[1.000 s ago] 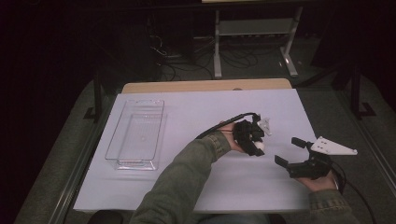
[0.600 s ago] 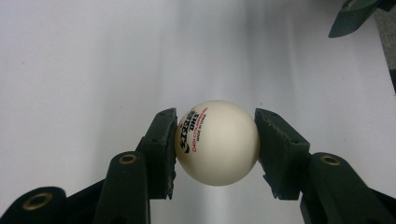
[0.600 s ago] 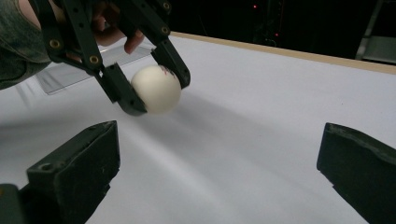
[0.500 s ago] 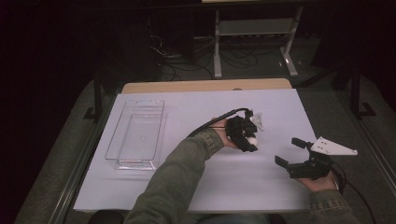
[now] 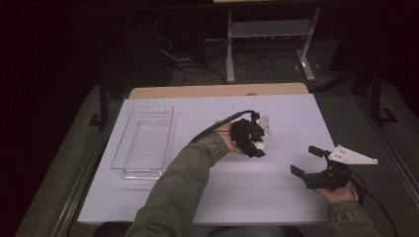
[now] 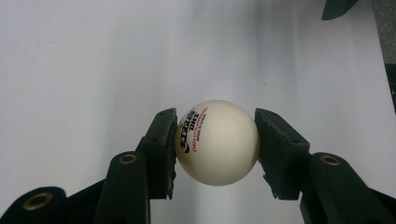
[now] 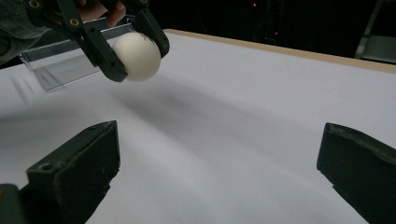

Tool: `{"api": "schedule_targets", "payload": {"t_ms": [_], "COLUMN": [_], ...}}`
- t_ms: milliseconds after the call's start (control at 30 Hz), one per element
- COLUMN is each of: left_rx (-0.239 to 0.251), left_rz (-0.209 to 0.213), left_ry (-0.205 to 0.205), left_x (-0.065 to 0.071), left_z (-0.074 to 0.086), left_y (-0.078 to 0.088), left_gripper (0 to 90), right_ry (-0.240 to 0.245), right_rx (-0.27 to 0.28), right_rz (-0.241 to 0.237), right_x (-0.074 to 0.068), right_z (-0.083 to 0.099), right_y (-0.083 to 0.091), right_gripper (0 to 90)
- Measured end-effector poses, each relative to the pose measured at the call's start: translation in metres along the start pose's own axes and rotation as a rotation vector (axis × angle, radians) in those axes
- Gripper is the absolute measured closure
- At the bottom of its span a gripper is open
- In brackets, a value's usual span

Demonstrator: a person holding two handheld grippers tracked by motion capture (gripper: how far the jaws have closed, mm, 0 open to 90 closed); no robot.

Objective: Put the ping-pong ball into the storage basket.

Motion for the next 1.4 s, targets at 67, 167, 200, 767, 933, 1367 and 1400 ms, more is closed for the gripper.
{"api": "schedule_targets", "payload": {"t_ms": [67,167,200,767,933,1367,1400], "left_rx": [0.000,-0.002,-0.003,-0.020,-0.013,-0.011,-0.009], "left_rz": [-0.005,-0.010,-0.012,-0.045,-0.059,-0.096,-0.097], "left_ry": [0.001,0.011,0.012,0.046,0.050,0.075,0.077], "left_x": [-0.001,-0.003,-0.003,-0.004,-0.003,-0.006,-0.006], "left_z": [0.002,0.005,0.006,0.023,0.026,0.040,0.040], "left_y": [0.003,0.009,0.011,0.038,0.049,0.073,0.074], "left_gripper": [51.4,51.4,51.4,51.4,51.4,51.4,51.4], "right_ry": [0.001,0.001,0.001,0.011,0.015,0.017,0.017], "right_rx": [0.000,0.000,-0.001,-0.014,-0.019,-0.029,-0.030], "right_rz": [0.001,0.000,0.000,-0.006,-0.010,-0.012,-0.013], "right_x": [0.000,0.000,0.000,-0.001,-0.002,-0.003,-0.003], "right_z": [0.000,0.000,0.000,0.001,0.001,0.001,0.001], "right_y": [0.000,0.000,0.000,-0.002,-0.003,-0.005,-0.005], "right_gripper": [0.0,0.0,0.0,0.0,0.0,0.0,0.0]}}
Point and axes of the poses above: each handheld gripper's, and its own axes: y roughly backward along the jaws, z roughly out of its underside, x roughly to its right, the point moved 4 cm from there along -y, roughly forward along the jaws, and after that the axes turned 3 degrees about y, right-handed, at the moved point
